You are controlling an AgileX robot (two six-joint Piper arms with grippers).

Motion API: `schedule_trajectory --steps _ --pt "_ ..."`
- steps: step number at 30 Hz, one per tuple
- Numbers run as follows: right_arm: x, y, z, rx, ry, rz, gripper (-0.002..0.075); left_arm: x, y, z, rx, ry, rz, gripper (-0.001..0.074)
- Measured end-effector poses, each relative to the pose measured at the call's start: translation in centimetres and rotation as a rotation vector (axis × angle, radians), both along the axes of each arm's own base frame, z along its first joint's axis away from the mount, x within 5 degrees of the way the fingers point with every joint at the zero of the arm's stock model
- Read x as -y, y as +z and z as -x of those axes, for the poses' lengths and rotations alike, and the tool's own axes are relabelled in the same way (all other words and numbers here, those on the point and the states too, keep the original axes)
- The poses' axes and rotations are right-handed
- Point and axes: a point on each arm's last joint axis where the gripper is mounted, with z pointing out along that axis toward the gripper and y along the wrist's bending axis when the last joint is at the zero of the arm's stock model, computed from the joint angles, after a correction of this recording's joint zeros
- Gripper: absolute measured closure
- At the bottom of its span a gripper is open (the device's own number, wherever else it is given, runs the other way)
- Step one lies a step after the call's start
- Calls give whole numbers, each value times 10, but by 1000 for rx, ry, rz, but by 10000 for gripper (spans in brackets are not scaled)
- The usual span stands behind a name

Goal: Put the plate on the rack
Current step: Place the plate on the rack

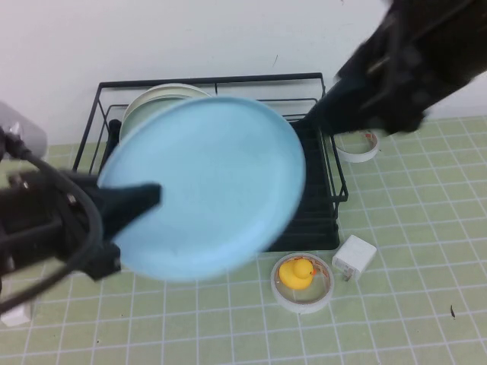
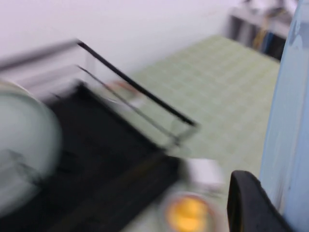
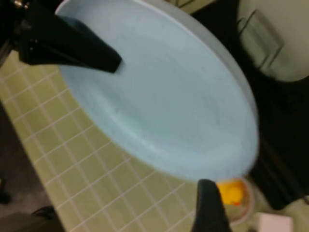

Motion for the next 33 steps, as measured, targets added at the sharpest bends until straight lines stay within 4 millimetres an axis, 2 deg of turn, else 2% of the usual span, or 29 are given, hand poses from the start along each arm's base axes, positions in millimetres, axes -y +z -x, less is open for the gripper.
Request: schedule_trajectory --steps 3,6,8,10,13,16,21,24,29,33 --pt "17 19 15 74 -32 -14 338 -6 9 -8 176 54 -136 624" --pt "32 34 31 122 -61 -43 487 -13 19 -16 395 104 -307 624" --pt "37 38 38 131 -66 -56 605 -16 25 -23 525 122 -413 624" --pt "41 35 43 122 -66 -52 670 -17 29 -32 634 133 -504 624" --pt "44 16 48 72 -65 -11 710 -17 25 -47 739 105 -652 624" --pt "46 -13 50 -10 -69 50 719 -15 12 -67 766 51 -752 624" --pt "56 -76 62 -178 -78 176 723 -10 -10 -103 730 -10 -810 624" --pt "62 -106 70 -237 -115 198 725 -7 -18 -124 718 -33 -828 624" --pt "69 -138 79 -306 -185 206 726 -2 -27 -155 701 -53 -822 624" --pt "73 -145 85 -326 -211 203 726 2 -36 -174 692 -78 -806 624"
